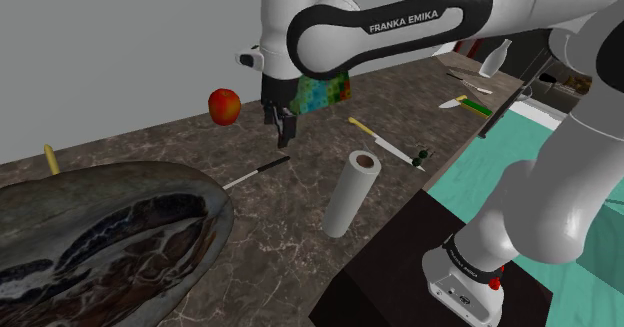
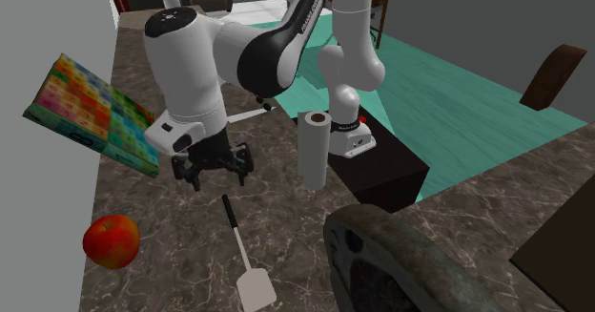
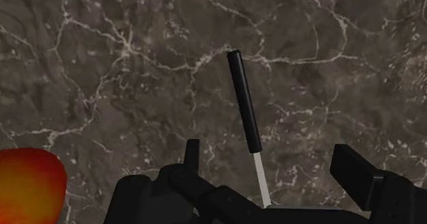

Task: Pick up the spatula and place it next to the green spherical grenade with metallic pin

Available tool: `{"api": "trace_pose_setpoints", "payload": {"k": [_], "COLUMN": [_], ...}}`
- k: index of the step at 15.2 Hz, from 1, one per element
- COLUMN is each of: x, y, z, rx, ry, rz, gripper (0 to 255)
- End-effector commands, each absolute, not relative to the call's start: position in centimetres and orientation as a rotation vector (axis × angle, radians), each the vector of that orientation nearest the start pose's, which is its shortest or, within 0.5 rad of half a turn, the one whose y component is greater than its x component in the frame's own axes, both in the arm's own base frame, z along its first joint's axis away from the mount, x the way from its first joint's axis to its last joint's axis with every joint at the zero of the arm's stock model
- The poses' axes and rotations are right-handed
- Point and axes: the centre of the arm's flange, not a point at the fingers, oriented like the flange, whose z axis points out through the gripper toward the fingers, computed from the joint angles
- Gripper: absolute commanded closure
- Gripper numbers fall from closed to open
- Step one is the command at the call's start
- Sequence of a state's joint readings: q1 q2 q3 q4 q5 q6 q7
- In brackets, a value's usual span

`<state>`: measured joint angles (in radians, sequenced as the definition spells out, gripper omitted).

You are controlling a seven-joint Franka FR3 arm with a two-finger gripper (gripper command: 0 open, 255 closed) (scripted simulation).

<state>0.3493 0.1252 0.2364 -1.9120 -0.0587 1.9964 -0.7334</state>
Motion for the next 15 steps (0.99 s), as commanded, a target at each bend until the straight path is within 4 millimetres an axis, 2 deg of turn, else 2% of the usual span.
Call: {"api": "trace_pose_setpoints", "payload": {"k": [1, 6, 14, 15], "x": [49.1, 47.8, 47.8, 47.8], "y": [34.3, 40.3, 40.2, 40.2], "z": [41.2, 38.0, 33.8, 33.8], "rx": [-2.401, -2.202, -2.194, -2.194], "ry": [-2.069, -2.306, -2.315, -2.315], "rz": [0.064, 0.072, 0.072, 0.072], "gripper": [0, 0, 0, 0]}}
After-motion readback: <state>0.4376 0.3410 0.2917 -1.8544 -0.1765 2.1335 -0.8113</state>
